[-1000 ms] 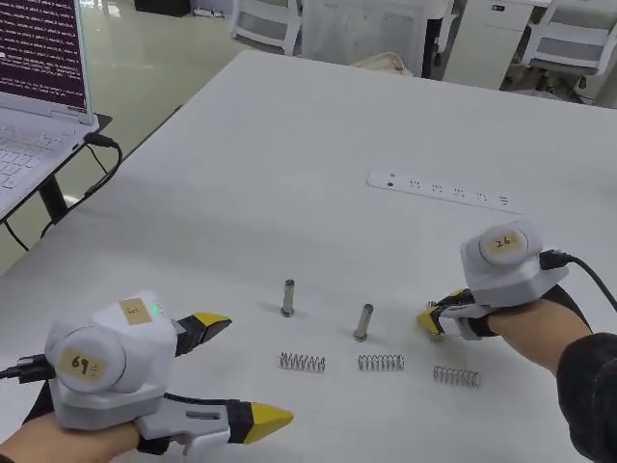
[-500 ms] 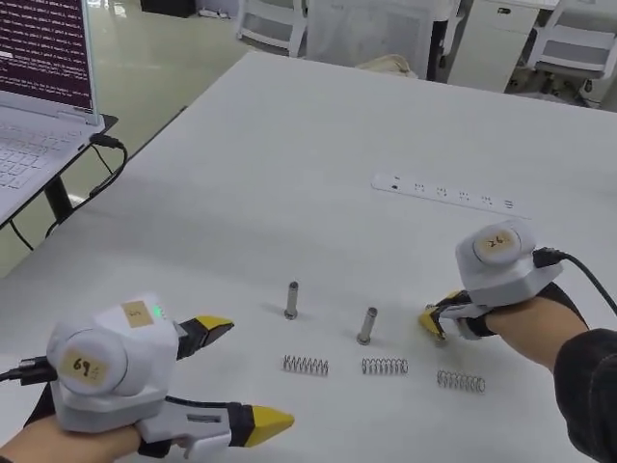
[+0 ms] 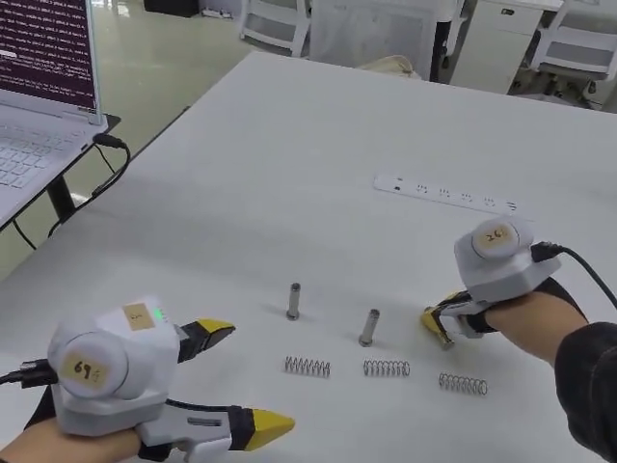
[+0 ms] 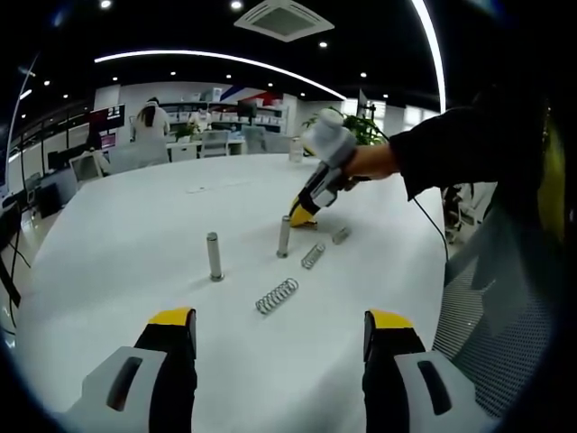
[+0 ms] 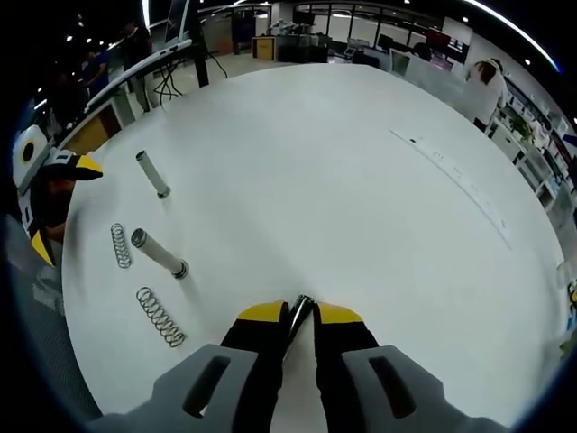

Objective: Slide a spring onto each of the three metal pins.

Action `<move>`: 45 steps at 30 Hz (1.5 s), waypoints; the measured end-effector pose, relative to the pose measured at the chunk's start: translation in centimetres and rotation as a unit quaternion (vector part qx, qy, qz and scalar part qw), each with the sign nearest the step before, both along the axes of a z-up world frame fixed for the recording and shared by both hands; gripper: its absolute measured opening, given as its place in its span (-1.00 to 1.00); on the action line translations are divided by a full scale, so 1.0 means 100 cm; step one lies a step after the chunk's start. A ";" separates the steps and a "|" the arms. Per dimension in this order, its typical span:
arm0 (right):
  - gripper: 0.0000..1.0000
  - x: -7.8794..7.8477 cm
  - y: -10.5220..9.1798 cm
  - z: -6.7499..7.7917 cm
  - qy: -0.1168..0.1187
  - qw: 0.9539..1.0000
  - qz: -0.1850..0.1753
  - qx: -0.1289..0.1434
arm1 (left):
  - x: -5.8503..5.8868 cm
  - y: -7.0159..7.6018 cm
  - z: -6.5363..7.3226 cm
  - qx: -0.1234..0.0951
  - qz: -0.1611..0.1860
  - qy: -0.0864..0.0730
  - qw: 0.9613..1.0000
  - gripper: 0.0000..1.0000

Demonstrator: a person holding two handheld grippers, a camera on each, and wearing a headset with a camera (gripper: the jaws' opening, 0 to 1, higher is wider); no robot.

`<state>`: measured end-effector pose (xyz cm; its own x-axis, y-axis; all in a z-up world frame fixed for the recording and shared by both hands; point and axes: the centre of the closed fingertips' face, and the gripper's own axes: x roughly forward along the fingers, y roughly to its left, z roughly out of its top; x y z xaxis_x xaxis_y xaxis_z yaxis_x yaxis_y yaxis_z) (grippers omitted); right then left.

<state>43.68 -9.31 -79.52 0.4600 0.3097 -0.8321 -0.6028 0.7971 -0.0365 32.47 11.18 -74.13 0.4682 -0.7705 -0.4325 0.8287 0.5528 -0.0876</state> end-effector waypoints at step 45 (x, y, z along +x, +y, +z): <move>-0.89 -0.018 -0.004 0.025 -0.031 0.999 -0.019 0.024 | -0.002 -0.007 0.008 -0.002 -0.013 -0.012 1.000 0.42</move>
